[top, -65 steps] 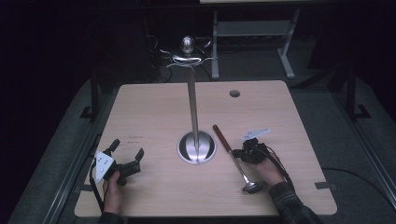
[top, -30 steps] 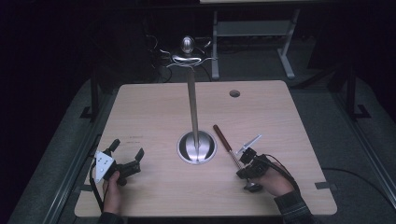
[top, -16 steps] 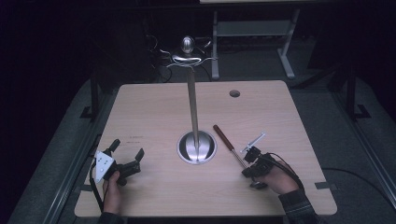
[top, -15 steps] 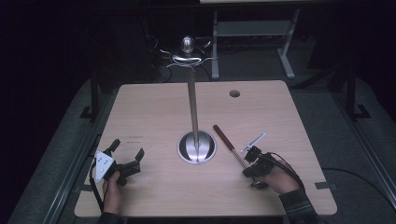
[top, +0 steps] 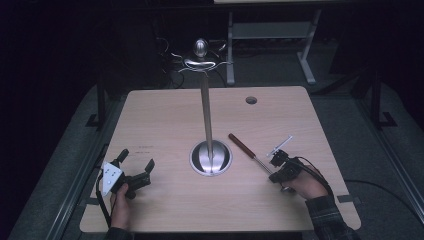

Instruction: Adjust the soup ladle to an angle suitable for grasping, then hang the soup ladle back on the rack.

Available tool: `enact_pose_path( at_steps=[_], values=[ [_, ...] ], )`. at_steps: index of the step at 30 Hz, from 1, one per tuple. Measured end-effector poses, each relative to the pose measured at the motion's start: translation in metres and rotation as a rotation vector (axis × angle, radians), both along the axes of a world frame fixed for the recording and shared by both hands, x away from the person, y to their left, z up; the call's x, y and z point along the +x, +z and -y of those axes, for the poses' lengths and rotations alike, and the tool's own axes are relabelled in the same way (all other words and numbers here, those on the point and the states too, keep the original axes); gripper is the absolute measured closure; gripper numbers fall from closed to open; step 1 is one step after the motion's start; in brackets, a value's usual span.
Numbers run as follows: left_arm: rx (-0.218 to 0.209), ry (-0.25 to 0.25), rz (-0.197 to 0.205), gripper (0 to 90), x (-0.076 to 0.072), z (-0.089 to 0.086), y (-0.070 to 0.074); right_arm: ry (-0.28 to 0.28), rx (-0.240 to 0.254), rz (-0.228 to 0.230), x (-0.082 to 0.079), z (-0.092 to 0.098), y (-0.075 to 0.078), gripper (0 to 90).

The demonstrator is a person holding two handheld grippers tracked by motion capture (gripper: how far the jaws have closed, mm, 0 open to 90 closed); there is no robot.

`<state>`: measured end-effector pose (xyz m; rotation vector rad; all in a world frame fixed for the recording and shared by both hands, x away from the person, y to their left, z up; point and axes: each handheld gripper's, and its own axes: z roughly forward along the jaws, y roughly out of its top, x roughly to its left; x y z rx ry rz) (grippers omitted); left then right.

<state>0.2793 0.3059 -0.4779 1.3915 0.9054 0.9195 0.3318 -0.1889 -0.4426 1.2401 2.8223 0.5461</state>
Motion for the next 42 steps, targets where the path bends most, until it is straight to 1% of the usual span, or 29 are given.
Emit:
enact_pose_path(
  at_steps=[5, 12, 17, 20, 21, 25, 26, 30, 32, 35, 39, 40, 42],
  values=[
    [-0.001, -0.001, 0.002, 0.0, 0.0, 0.001, 0.0, -0.023, 0.006, 0.004, 0.005, 0.009, 0.001, 89.8],
    [0.002, -0.002, 0.003, 0.0, 0.0, 0.0, 0.0, -0.047, 0.008, 0.022, 0.012, 0.021, 0.003, 89.8],
    [0.007, -0.004, 0.005, 0.0, 0.0, 0.0, 0.0, -0.043, 0.011, 0.028, 0.014, 0.025, 0.004, 89.8],
    [0.004, -0.006, 0.006, 0.0, 0.0, 0.0, 0.0, -0.031, 0.033, 0.036, 0.015, 0.024, 0.006, 89.8],
    [0.004, -0.006, 0.006, 0.0, 0.0, 0.0, 0.0, -0.031, 0.033, 0.036, 0.015, 0.024, 0.006, 89.8],
    [-0.003, -0.005, 0.006, 0.0, 0.0, 0.001, 0.0, -0.022, 0.061, 0.056, 0.016, 0.023, 0.012, 89.8],
    [0.003, -0.005, 0.005, 0.0, 0.0, 0.0, 0.0, -0.022, 0.065, 0.064, 0.016, 0.023, 0.012, 89.7],
    [0.002, -0.005, 0.005, 0.0, 0.0, 0.0, 0.0, -0.035, 0.079, 0.077, 0.019, 0.024, 0.015, 89.2],
    [0.001, -0.005, 0.006, 0.0, 0.0, 0.0, 0.0, -0.044, 0.091, 0.083, 0.021, 0.024, 0.017, 86.9],
    [0.003, -0.005, 0.004, 0.0, 0.0, 0.0, 0.0, -0.045, 0.097, 0.09, 0.026, 0.02, 0.022, 83.3],
    [0.001, -0.005, 0.003, 0.0, 0.0, 0.0, 0.0, -0.033, 0.089, 0.1, 0.034, 0.013, 0.027, 77.9],
    [0.001, -0.005, 0.003, 0.0, 0.0, 0.0, 0.0, -0.035, 0.09, 0.097, 0.035, 0.011, 0.028, 76.9],
    [0.002, -0.005, 0.002, 0.0, 0.0, 0.0, 0.0, -0.03, 0.088, 0.096, 0.038, 0.009, 0.029, 76.6]
  ],
)
